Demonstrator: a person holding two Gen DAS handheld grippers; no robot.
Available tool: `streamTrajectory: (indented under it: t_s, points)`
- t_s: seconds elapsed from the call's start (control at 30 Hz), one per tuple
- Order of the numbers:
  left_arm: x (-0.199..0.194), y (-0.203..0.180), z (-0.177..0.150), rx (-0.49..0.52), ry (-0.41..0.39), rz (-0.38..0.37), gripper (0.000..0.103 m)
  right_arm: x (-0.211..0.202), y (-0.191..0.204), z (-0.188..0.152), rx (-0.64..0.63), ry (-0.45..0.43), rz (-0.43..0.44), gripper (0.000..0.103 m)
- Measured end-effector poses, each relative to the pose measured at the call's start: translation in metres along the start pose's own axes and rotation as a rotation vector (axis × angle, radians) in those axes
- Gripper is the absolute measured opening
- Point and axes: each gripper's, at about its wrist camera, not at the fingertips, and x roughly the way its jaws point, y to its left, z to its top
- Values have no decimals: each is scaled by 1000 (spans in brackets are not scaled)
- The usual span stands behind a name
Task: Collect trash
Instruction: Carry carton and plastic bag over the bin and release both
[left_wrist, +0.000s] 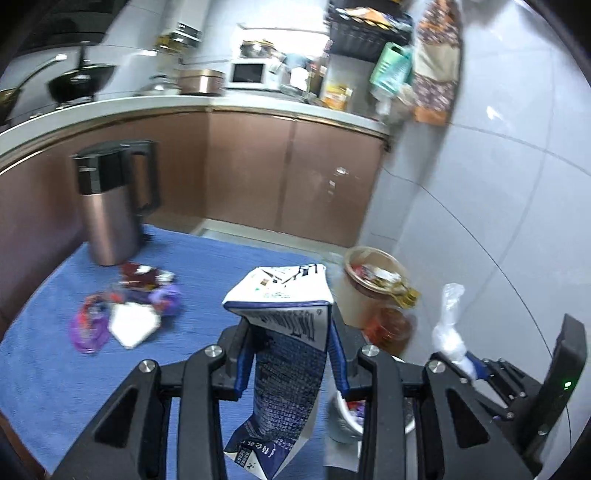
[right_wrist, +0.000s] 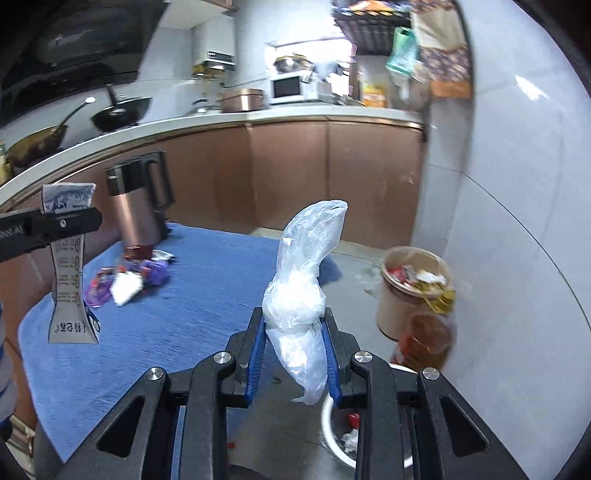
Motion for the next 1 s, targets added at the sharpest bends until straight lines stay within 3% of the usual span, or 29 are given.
streamTrajectory:
  t_s: [0.33,0.53,0.77,0.83,0.9,1.0]
  points:
    - [100,-99,-7,72,175,-189,33,32,-87,-40,170,119,-70,27]
    - [155,-150,-16,138,233,-229,33,61,-131,-63,250,207,-108,27]
    - [199,-173,-24,146,300,-270,39,82,-155,-77,296,268,-136,29]
    - [205,-173,-25,140,309,-277,45,82,-157,-81,298,278,-152,32]
    - [208,-172,-26,135,314,-287,45,81,-160,-84,302,283,-168,42]
    - [207,-167,-25,121,318,-303,45,79,-162,-87,309,287,-183,45]
